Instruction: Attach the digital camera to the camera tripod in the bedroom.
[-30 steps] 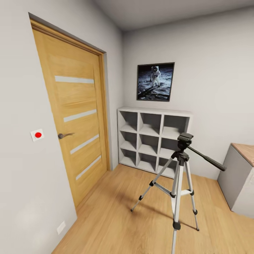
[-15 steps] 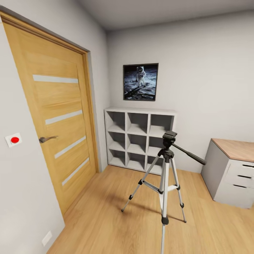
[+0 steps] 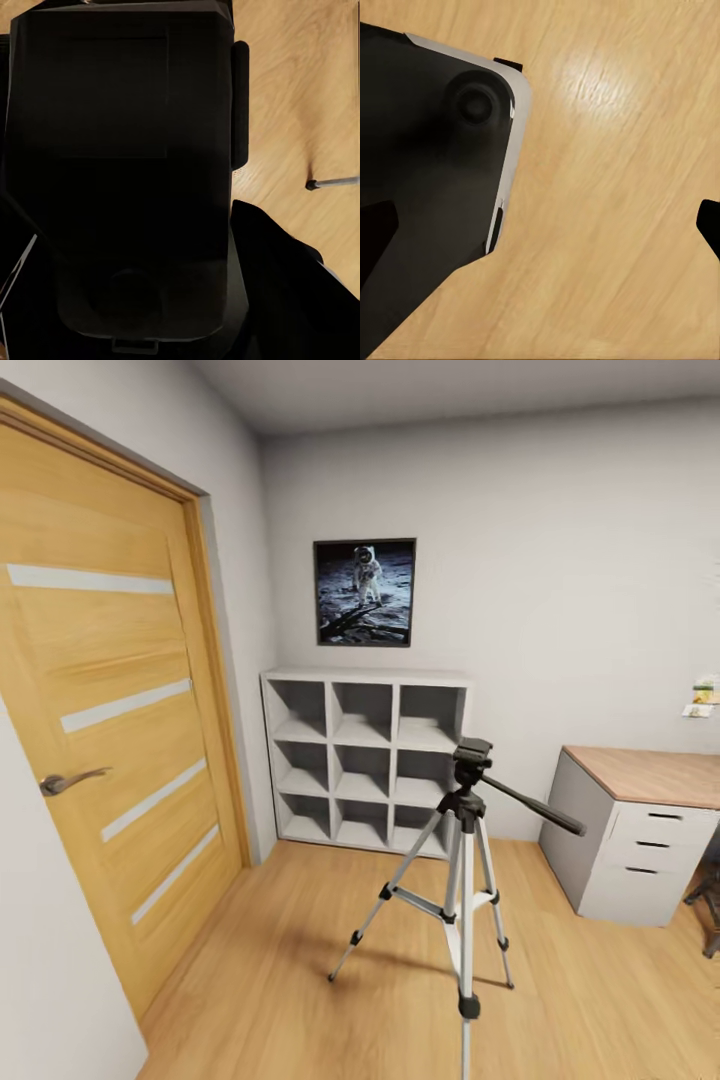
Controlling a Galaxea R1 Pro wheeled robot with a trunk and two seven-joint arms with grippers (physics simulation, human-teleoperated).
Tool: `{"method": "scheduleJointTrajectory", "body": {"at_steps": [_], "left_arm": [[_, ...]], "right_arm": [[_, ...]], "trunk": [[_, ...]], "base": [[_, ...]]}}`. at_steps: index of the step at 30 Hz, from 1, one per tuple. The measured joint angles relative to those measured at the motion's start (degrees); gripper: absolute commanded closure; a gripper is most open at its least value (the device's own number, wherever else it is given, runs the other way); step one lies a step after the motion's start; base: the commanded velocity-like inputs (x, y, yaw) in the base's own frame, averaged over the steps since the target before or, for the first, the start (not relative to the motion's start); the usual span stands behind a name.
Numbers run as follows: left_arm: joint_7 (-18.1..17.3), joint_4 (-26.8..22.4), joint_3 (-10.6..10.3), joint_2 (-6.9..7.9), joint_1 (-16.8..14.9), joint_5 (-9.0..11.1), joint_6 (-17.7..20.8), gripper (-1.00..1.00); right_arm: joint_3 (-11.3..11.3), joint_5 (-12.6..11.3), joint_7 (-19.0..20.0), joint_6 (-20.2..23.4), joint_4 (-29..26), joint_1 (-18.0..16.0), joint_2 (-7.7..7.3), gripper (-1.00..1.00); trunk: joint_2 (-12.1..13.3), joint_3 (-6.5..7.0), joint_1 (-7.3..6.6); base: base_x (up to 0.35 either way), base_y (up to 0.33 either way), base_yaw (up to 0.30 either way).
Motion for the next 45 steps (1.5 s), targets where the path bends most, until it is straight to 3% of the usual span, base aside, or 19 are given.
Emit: {"method": "scheduleJointTrajectory", "body": {"at_steps": [10,32,45], "left_arm": [[0.0,0.0,0.0,0.00,0.0,0.0,0.0,1.00],[0.0,0.0,0.0,0.00,0.0,0.1,0.0,1.00],[0.0,0.0,0.0,0.01,0.0,0.2,0.0,1.00]], "right_arm": [[0.0,0.0,0.0,0.0,0.0,0.0,0.00,-1.00],[0.0,0.0,0.0,0.0,0.0,0.0,0.00,-1.00],[0.2,0.6,0.1,0.3,0.0,0.0,-0.08,-1.00]], "trunk": [[0.0,0.00,0.02],[0.0,0.00,0.02],[0.0,0.00,0.02]], "base": [[0.167,0.156,-0.247],[0.004,0.004,-0.244],[0.000,0.000,-0.041]]}}
